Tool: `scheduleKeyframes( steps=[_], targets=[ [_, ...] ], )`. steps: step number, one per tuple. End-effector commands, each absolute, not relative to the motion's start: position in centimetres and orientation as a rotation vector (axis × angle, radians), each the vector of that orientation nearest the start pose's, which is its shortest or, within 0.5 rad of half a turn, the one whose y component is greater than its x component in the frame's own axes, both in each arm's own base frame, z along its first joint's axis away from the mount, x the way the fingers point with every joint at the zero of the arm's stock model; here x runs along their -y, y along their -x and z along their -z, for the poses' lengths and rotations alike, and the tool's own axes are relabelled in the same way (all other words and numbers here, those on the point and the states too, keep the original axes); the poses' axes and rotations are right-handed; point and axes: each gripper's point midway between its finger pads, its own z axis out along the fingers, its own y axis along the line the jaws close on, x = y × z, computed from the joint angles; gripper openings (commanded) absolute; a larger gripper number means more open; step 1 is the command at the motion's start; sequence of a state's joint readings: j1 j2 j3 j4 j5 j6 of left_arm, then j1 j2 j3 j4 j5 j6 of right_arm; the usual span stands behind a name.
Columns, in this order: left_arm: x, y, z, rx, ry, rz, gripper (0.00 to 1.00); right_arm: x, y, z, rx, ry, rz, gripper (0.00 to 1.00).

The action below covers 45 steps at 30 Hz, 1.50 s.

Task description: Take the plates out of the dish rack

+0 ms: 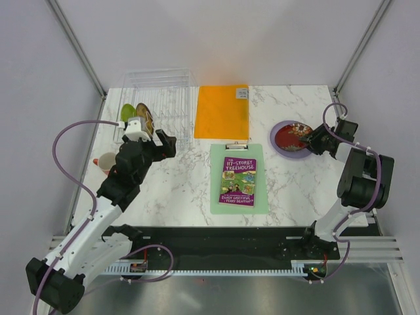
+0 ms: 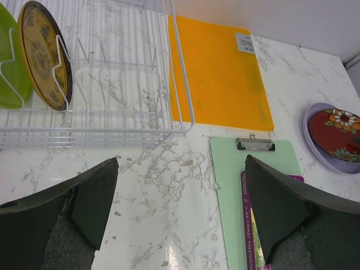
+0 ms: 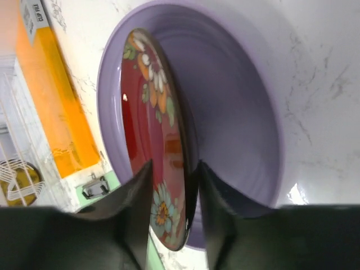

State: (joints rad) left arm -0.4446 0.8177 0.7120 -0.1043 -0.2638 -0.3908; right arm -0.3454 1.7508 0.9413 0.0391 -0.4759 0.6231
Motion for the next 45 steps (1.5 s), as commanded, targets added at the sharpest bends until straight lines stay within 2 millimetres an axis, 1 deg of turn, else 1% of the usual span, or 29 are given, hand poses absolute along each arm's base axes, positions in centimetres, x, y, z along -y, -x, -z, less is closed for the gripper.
scheduleKeyframes(
  steps=[1,2,5,6,7,8,10,13,14,15,16,18,20,21,23,25,26,27,28,29,30,32,33,36,38,39,40,41,45],
  targets=[
    [10.4,-30.6,-25.5,-1.758,0.140,0.321,0.99,3.8,-43.9,-8.0,-2.100,-0.776,-0.775,0.52],
    [10.5,-30.6,-25.4,-1.761,0.137,0.324,0.99,3.9,-43.8,-8.1,-2.100,-0.776,-0.774,0.63],
    [10.5,-30.7,-25.3,-1.766,0.139,0.322,0.99,4.2,-43.7,-8.8,-2.096,-0.759,-0.735,0.82],
    [10.5,-30.8,-25.2,-1.770,0.137,0.320,1.00,4.3,-43.7,-9.0,-2.101,-0.752,-0.718,0.85],
    [10.5,-30.9,-25.1,-1.774,0.138,0.316,1.00,4.6,-43.4,-9.6,-2.104,-0.746,-0.691,0.96],
    [10.5,-30.9,-24.9,-1.779,0.139,0.311,1.00,4.9,-43.5,-10.3,-2.103,-0.721,-0.656,0.98],
    [10.5,-31.2,-24.7,-1.787,0.137,0.298,1.00,5.7,-42.9,-10.9,-2.129,-0.728,-0.560,0.98],
    [9.9,-31.7,-24.6,-1.791,0.144,0.248,1.00,6.4,-42.3,-12.9,-2.135,-0.687,-0.458,0.98],
    [9.6,-31.9,-24.7,-1.790,0.152,0.220,1.00,7.2,-42.3,-13.6,-2.127,-0.691,-0.390,0.98],
    [9.5,-32.2,-25.1,-1.783,0.151,0.205,1.00,7.3,-42.1,-14.0,-2.133,-0.672,-0.355,0.98],
    [9.3,-32.6,-24.7,-1.798,0.136,0.167,1.00,7.6,-41.6,-14.9,-2.130,-0.668,-0.323,0.98],
    [8.5,-33.3,-25.5,-1.783,0.149,0.108,1.00,8.2,-41.2,-15.6,-2.129,-0.657,-0.253,0.98],
    [8.0,-34.3,-25.3,-1.801,0.134,0.054,1.00,8.3,-40.9,-16.4,-2.124,-0.654,-0.230,0.98],
    [7.8,-34.9,-26.1,-1.787,0.137,0.045,1.00,8.3,-40.8,-16.5,-2.127,-0.650,-0.225,0.98],
    [6.4,-36.1,-26.0,-1.797,0.167,-0.005,1.00,7.8,-40.5,-16.7,-2.129,-0.639,-0.246,0.98],
    [5.3,-37.4,-27.0,-1.771,0.200,-0.004,1.00,6.9,-40.2,-17.2,-2.129,-0.612,-0.270,0.98],
    [3.9,-38.5,-26.2,-1.793,0.229,-0.030,1.00,6.5,-40.0,-16.9,-2.137,-0.607,-0.278,0.98],
    [3.2,-39.3,-27.1,-1.773,0.243,-0.043,1.00,5.8,-39.8,-17.4,-2.131,-0.585,-0.294,0.98],
    [2.6,-40.0,-27.0,-1.775,0.252,-0.063,1.00,5.5,-39.7,-17.3,-2.133,-0.577,-0.301,0.98],
    [1.3,-40.7,-27.0,-1.770,0.277,-0.107,1.00,5.0,-39.5,-17.1,-2.141,-0.566,-0.310,0.98],
    [0.8,-42.1,-26.1,-1.793,0.267,-0.148,0.99,4.3,-39.5,-17.3,-2.140,-0.543,-0.322,0.98],
    [-0.5,-43.7,-25.6,-1.796,0.281,-0.199,0.98,3.7,-39.3,-17.4,-2.144,-0.522,-0.334,0.98],
    [-0.7,-45.2,-24.8,-1.824,0.272,-0.222,0.94,3.1,-39.1,-17.4,-2.148,-0.511,-0.342,0.98],
    [-0.8,-47.8,-23.2,-1.865,0.258,-0.223,0.90,2.7,-39.0,-17.3,-2.151,-0.493,-0.347,0.98],
    [-0.7,-48.8,-22.4,-1.884,0.251,-0.224,0.86,2.6,-39.0,-17.2,-2.152,-0.488,-0.346,0.98],
    [-0.7,-49.3,-22.7,-1.878,0.255,-0.222,0.84,2.6,-39.1,-17.1,-2.155,-0.488,-0.345,0.98],
    [-0.7,-49.8,-21.6,-1.902,0.255,-0.231,0.84,2.7,-39.1,-17.1,-2.155,-0.486,-0.344,0.98],
    [-1.0,-50.2,-21.8,-1.900,0.267,-0.237,0.83,2.5,-39.1,-17.0,-2.157,-0.483,-0.349,0.98],
    [-1.6,-50.9,-19.9,-1.947,0.308,-0.249,0.81,2.5,-39.2,-16.6,-2.168,-0.483,-0.356,0.98]
  ],
)
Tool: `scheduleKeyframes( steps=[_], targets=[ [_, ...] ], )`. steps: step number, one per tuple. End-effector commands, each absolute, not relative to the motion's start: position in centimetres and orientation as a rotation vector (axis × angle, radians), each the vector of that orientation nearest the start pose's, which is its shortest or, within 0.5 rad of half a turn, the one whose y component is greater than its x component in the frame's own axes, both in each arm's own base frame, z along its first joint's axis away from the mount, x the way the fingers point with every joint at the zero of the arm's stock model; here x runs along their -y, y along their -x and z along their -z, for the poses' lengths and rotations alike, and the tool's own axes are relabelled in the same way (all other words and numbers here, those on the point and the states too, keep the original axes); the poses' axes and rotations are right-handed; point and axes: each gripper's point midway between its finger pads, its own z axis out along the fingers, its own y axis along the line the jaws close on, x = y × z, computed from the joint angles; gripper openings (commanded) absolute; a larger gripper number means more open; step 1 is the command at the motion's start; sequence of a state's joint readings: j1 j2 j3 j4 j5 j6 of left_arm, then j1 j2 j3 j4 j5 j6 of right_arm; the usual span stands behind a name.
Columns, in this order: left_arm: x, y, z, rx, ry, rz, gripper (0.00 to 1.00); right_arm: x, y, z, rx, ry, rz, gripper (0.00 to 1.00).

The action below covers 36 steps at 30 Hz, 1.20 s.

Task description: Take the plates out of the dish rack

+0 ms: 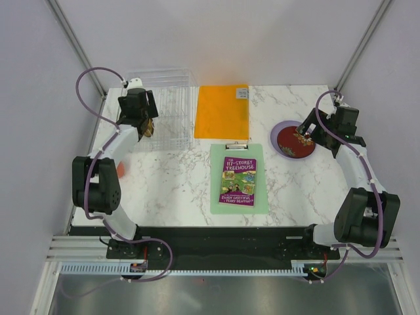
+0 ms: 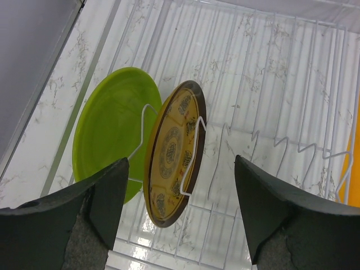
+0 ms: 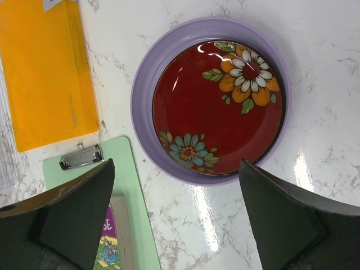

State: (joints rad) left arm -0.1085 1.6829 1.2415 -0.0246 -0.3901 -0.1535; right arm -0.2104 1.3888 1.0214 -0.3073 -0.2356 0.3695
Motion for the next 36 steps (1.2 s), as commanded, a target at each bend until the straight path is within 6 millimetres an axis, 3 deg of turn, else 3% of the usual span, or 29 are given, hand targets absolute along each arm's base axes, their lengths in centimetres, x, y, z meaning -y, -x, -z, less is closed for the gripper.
scheduleKeyframes(
  steps=[1,8,13,14,17,21,24,32,36],
  targets=[
    [-1.7,-51.1,-19.1,-1.966,0.309,-0.256,0.80,2.5,-39.3,-16.5,-2.168,-0.482,-0.358,0.98],
    [-2.7,-50.9,-16.3,-2.023,0.337,-0.301,0.75,2.0,-39.4,-16.1,-2.175,-0.474,-0.393,0.98],
    [-2.8,-50.9,-14.7,-2.056,0.340,-0.301,0.51,1.8,-39.4,-16.0,-2.178,-0.471,-0.402,0.98],
    [-2.9,-50.8,-14.6,-2.058,0.349,-0.301,0.34,1.8,-39.4,-16.1,-2.177,-0.471,-0.402,0.98],
    [-3.0,-50.6,-14.1,-2.074,0.364,-0.309,0.08,1.8,-39.4,-16.2,-2.173,-0.469,-0.401,0.98],
    [-3.3,-50.2,-14.8,-2.065,0.379,-0.326,0.02,1.7,-39.4,-15.9,-2.180,-0.469,-0.409,0.98],
    [-3.4,-50.0,-16.7,-2.025,0.387,-0.329,0.02,1.6,-39.4,-15.7,-2.183,-0.470,-0.415,0.98],
    [-4.1,-49.1,-25.7,-1.847,0.356,-0.497,0.02,1.2,-39.3,-15.4,-2.196,-0.456,-0.414,0.98],
    [-3.6,-48.4,-29.1,-1.780,0.342,-0.531,0.02,1.4,-39.2,-15.9,-2.195,-0.446,-0.369,0.98]
  ],
)
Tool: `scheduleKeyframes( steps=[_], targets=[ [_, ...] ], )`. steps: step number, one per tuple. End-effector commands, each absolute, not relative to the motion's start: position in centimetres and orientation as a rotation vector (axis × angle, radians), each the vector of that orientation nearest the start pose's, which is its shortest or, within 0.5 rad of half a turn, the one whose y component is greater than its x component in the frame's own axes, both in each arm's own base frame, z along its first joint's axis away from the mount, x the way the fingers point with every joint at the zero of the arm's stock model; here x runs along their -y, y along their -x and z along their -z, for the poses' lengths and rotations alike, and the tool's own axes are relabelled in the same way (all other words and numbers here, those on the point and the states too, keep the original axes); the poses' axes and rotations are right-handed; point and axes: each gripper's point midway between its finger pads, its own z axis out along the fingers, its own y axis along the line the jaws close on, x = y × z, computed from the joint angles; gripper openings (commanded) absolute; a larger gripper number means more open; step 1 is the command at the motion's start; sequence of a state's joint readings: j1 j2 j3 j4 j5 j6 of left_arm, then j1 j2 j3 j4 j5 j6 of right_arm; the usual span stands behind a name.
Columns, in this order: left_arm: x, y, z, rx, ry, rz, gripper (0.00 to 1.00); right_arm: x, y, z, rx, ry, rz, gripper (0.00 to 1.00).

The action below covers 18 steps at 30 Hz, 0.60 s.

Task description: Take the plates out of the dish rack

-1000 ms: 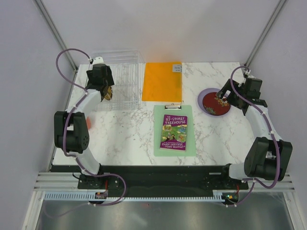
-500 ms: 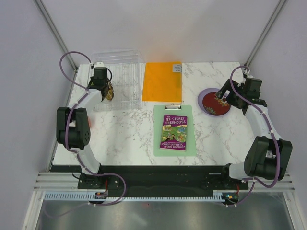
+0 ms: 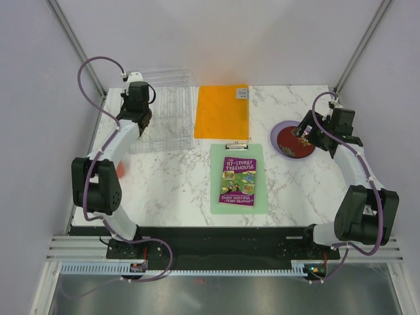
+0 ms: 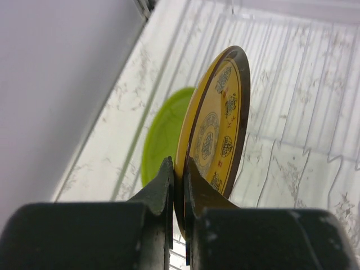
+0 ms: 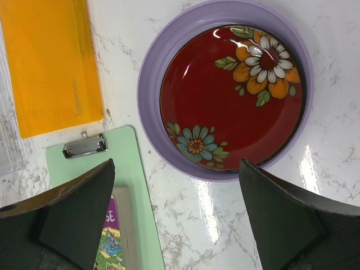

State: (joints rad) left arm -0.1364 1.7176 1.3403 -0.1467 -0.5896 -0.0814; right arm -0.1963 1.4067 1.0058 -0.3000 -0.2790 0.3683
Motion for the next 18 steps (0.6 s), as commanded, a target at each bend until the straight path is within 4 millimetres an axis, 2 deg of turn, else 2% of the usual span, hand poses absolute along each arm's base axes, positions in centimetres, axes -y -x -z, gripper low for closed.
scheduleKeyframes(
  steps=[1,2,5,6,8,9,11,12,14,15,16,18],
  targets=[
    [-3.6,-48.1,-29.7,-1.777,0.318,-0.550,0.02,1.2,-39.2,-16.4,-2.187,-0.430,-0.358,0.98],
    [-3.6,-47.5,-31.0,-1.751,0.325,-0.534,0.02,1.1,-39.1,-16.7,-2.183,-0.426,-0.355,0.98],
    [-1.9,-46.3,-31.5,-1.764,0.309,-0.418,0.02,0.4,-38.9,-18.0,-2.163,-0.391,-0.357,0.98],
    [-0.3,-45.7,-31.8,-1.778,0.264,-0.310,0.02,0.0,-38.8,-18.4,-2.155,-0.375,-0.371,0.98],
    [1.7,-44.5,-31.2,-1.815,0.263,-0.144,0.02,-1.9,-38.8,-19.7,-2.124,-0.320,-0.455,0.98],
    [3.8,-43.3,-30.6,-1.835,0.213,-0.016,0.02,-2.7,-38.8,-20.1,-2.112,-0.307,-0.490,0.98],
    [6.4,-42.2,-29.7,-1.860,0.213,0.177,0.02,-5.4,-38.8,-21.4,-2.061,-0.262,-0.619,0.98],
    [8.6,-41.2,-28.2,-1.906,0.159,0.311,0.02,-6.2,-38.8,-21.5,-2.051,-0.253,-0.651,0.98],
    [10.8,-40.3,-28.0,-1.903,0.158,0.463,0.02,-9.0,-38.7,-22.3,-2.016,-0.190,-0.752,0.98],
    [12.5,-39.5,-26.8,-1.934,0.129,0.539,0.02,-9.4,-38.8,-22.6,-2.003,-0.209,-0.784,0.98],
    [13.3,-39.2,-26.5,-1.942,0.136,0.589,0.02,-12.0,-38.5,-23.1,-1.982,-0.146,-0.843,0.98],
    [15.5,-38.6,-25.7,-1.956,0.104,0.666,0.02,-13.9,-38.0,-23.3,-1.983,-0.137,-0.904,0.98]
  ],
)
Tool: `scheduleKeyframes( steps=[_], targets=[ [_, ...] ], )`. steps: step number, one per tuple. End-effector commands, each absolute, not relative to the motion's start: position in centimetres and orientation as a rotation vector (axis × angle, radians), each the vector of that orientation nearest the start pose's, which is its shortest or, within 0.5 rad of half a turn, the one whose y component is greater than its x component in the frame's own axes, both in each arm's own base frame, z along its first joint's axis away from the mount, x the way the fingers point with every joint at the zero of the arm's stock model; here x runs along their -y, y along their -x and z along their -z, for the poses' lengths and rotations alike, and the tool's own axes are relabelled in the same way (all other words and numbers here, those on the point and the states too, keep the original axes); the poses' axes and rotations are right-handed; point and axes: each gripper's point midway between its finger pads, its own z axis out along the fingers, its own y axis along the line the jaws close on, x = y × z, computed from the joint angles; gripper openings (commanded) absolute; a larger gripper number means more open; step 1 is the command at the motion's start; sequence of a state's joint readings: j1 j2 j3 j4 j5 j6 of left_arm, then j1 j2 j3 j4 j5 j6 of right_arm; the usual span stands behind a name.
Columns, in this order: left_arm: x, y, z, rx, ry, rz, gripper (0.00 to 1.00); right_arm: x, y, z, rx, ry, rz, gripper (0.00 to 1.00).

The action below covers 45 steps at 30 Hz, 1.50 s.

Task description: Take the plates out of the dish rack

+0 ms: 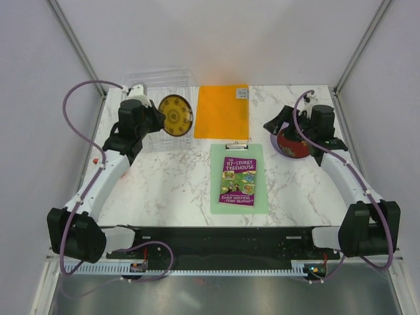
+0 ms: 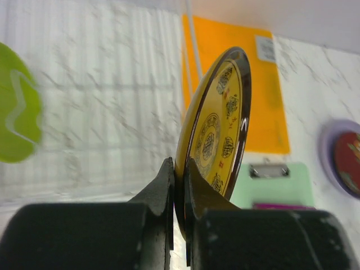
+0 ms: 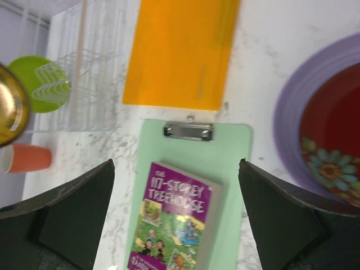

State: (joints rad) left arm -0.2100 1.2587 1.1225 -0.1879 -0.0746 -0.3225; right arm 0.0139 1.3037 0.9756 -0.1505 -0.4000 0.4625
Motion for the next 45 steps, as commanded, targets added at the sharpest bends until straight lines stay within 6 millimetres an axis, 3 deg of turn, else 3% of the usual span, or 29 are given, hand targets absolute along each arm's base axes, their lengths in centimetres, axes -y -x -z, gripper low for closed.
scheduleKeyframes(
  steps=[1,6,10,18,21,22,24,25,27,36,37,38,39,40,45],
  targets=[
    [16.2,-38.3,-25.6,-1.960,0.107,0.700,0.02,-15.5,-38.1,-24.2,-1.945,-0.093,-0.939,0.98],
    [20.5,-37.5,-25.3,-1.965,0.061,0.835,0.02,-19.8,-37.4,-24.4,-1.932,-0.036,-1.048,0.98],
    [22.6,-37.1,-25.1,-1.975,0.050,0.893,0.02,-22.6,-36.9,-24.1,-1.931,-0.002,-1.124,0.98],
    [25.3,-35.4,-24.9,-1.965,0.024,1.030,0.02,-25.3,-36.7,-22.2,-1.969,0.018,-1.199,0.98],
    [25.9,-34.7,-25.0,-1.941,0.011,1.095,0.02,-26.0,-36.6,-21.9,-1.966,0.034,-1.246,0.83],
    [25.9,-34.6,-25.0,-1.936,0.012,1.102,0.02,-26.0,-36.7,-22.1,-1.952,0.037,-1.254,0.64],
    [26.1,-34.3,-24.6,-1.931,0.003,1.119,0.02,-26.2,-36.5,-21.9,-1.955,0.050,-1.269,0.43],
    [26.0,-34.2,-24.8,-1.919,0.002,1.125,0.02,-26.3,-36.5,-21.9,-1.953,0.057,-1.271,0.24],
    [26.3,-33.8,-25.2,-1.886,-0.022,1.164,0.02,-26.3,-36.3,-21.9,-1.953,0.066,-1.283,0.01],
    [27.0,-33.2,-25.8,-1.852,-0.074,1.215,0.02,-26.1,-35.8,-22.8,-1.918,0.082,-1.294,0.00],
    [26.9,-33.2,-25.7,-1.855,-0.073,1.213,0.07,-26.0,-35.8,-23.0,-1.916,0.080,-1.282,0.00],
    [26.8,-33.3,-25.6,-1.857,-0.070,1.205,0.19,-25.7,-35.9,-23.0,-1.919,0.078,-1.254,0.00],
    [26.8,-33.3,-25.5,-1.862,-0.072,1.192,0.45,-25.2,-35.9,-23.1,-1.928,0.058,-1.227,0.00],
    [26.6,-33.4,-24.9,-1.882,-0.062,1.175,0.55,-24.6,-36.4,-23.2,-1.926,0.035,-1.181,0.00],
    [25.0,-34.4,-23.4,-1.933,-0.034,1.018,0.78,-20.3,-37.4,-24.3,-1.911,-0.050,-1.038,0.00]
  ],
)
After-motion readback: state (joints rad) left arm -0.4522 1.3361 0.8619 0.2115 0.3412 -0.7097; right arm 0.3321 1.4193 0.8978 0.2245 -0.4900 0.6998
